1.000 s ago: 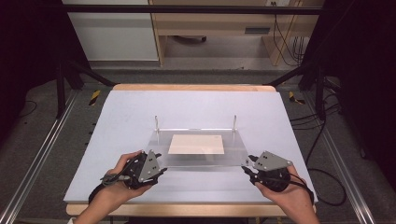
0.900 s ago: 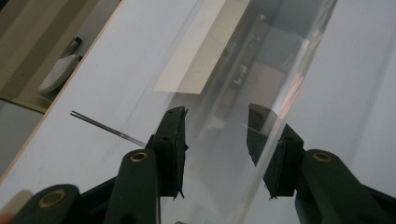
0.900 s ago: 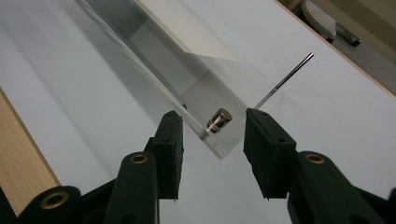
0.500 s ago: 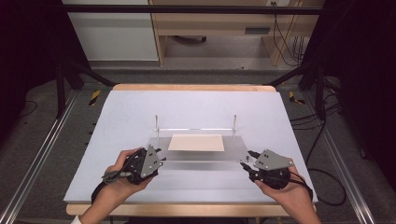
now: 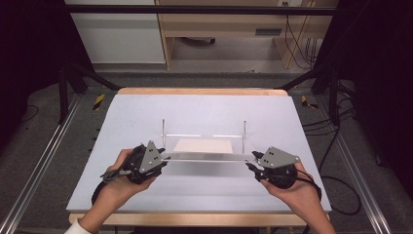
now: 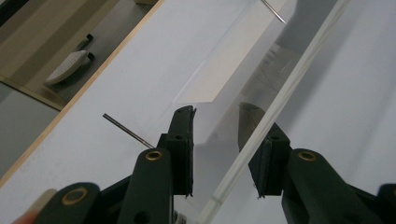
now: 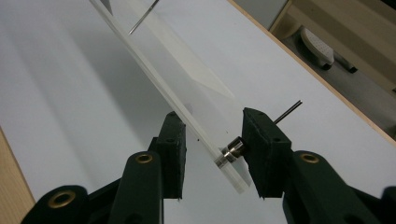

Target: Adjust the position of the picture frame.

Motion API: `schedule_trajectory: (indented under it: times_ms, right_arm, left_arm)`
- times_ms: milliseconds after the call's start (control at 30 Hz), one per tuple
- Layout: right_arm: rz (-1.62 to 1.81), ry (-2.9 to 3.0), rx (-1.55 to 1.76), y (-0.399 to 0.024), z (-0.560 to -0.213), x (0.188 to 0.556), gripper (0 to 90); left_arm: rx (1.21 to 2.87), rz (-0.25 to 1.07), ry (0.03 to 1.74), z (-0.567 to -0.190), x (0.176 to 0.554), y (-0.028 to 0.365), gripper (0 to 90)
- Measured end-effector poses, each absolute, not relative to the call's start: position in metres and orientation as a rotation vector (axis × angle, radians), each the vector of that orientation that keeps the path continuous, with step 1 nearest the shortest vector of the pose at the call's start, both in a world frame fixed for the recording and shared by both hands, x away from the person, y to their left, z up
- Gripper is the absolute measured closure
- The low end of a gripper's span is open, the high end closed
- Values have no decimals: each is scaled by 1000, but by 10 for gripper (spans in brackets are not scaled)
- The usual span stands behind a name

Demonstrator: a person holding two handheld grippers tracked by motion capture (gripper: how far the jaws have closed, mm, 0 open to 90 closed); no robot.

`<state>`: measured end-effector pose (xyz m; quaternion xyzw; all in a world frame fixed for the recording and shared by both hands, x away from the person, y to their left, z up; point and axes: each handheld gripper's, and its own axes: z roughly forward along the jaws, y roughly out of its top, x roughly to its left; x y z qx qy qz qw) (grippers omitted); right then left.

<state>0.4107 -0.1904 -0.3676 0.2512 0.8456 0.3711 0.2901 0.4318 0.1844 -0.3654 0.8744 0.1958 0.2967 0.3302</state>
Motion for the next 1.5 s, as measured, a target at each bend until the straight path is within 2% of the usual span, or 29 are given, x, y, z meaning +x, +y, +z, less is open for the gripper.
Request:
schedule_trajectory:
  times_ms: [533, 667, 800, 833, 900, 967, 1267, 1500]
  right_arm:
    - [1088, 2258, 721, -196, -334, 453, 579]
    - [1122, 2202, 737, -194, -336, 458, 514]
    - [1125, 2122, 755, -192, -344, 462, 353]
    - [1130, 2106, 761, -192, -345, 463, 339]
    - [1140, 2092, 770, -192, -348, 465, 350]
    - [1166, 2094, 760, -193, -348, 465, 433]
    - [1180, 2067, 787, -199, -349, 470, 537]
    - [1192, 2066, 806, -201, -344, 478, 556]
  left_arm:
    - [2302, 658, 568, -326, 474, 185, 630]
    - [2312, 634, 570, -320, 482, 185, 628]
    - [2318, 626, 568, -317, 486, 185, 627]
    - [2318, 623, 571, -317, 487, 185, 627]
    - [2318, 626, 569, -316, 488, 185, 626]
    - [2315, 626, 569, -316, 489, 185, 624]
    - [2302, 639, 579, -311, 497, 185, 606]
    - [2285, 661, 592, -308, 503, 185, 579]
